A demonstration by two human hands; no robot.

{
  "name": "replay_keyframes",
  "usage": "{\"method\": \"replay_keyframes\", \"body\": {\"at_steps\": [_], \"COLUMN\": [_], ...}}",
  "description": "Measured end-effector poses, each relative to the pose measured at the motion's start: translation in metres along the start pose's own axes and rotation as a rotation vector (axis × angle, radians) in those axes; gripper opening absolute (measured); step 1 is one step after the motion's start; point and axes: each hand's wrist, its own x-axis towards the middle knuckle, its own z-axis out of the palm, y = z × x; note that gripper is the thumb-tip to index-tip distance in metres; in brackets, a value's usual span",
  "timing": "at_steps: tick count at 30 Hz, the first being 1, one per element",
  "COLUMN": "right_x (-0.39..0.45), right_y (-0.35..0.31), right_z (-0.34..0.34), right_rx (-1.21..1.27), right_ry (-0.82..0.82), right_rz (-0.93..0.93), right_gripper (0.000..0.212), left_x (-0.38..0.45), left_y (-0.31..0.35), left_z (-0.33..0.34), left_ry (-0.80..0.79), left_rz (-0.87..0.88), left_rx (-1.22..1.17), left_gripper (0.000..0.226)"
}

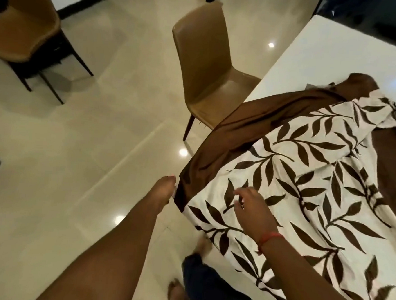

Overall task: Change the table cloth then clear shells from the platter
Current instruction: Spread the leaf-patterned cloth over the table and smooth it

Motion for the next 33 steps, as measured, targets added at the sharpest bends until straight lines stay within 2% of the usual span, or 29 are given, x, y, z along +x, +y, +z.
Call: {"method": "replay_keyframes", "body": {"at_steps": [3,4,7,10,16,19,21,24,26,27,29,31,33], "right_x": [0.04,0.05,0.081,0.093,0.098,0.095,0.089,0.085,0.083,0.082,0.077,0.07,0.064], "right_y": [-0.013,-0.018,-0.028,-0.034,-0.05,-0.057,-0.066,-0.077,-0.076,-0.075,-0.075,-0.078,-0.078], "right_z": [0.009,0.012,0.02,0.026,0.04,0.04,0.041,0.045,0.05,0.052,0.058,0.062,0.065], "right_rx": [0.034,0.045,0.053,-0.027,-0.053,-0.028,-0.056,-0.07,-0.055,-0.048,-0.064,-0.102,-0.112], "right_ry": [0.0,-0.007,-0.043,-0.052,0.038,0.132,0.215,0.254,0.253,0.244,0.215,0.169,0.144], "right_rz": [-0.012,-0.006,0.033,0.09,0.206,0.327,0.341,0.368,0.429,0.463,0.465,0.462,0.489], "right_gripper": [0.026,0.027,0.029,0.032,0.035,0.032,0.026,0.024,0.025,0.028,0.035,0.041,0.047], "left_x": [0.026,0.031,0.043,0.044,0.039,0.04,0.04,0.045,0.054,0.062,0.068,0.068,0.065], "left_y": [0.013,0.018,0.03,0.042,0.057,0.07,0.085,0.101,0.103,0.098,0.091,0.085,0.084], "left_z": [0.015,0.018,0.009,-0.006,-0.028,-0.04,-0.05,-0.064,-0.069,-0.069,-0.075,-0.082,-0.092], "left_ry": [-0.154,-0.18,-0.188,-0.206,-0.414,-0.52,-0.603,-0.702,-0.758,-0.763,-0.795,-0.889,-0.979], "left_rz": [-0.152,-0.139,0.007,0.121,0.08,0.062,0.054,-0.066,-0.203,-0.259,-0.322,-0.316,-0.28], "left_rx": [-0.114,-0.127,-0.132,-0.216,-0.423,-0.555,-0.568,-0.509,-0.358,-0.231,0.054,0.317,0.453], "left_gripper": [0.048,0.046,0.018,0.014,0.022,0.019,0.024,0.039,0.05,0.047,0.028,0.02,0.018]}}
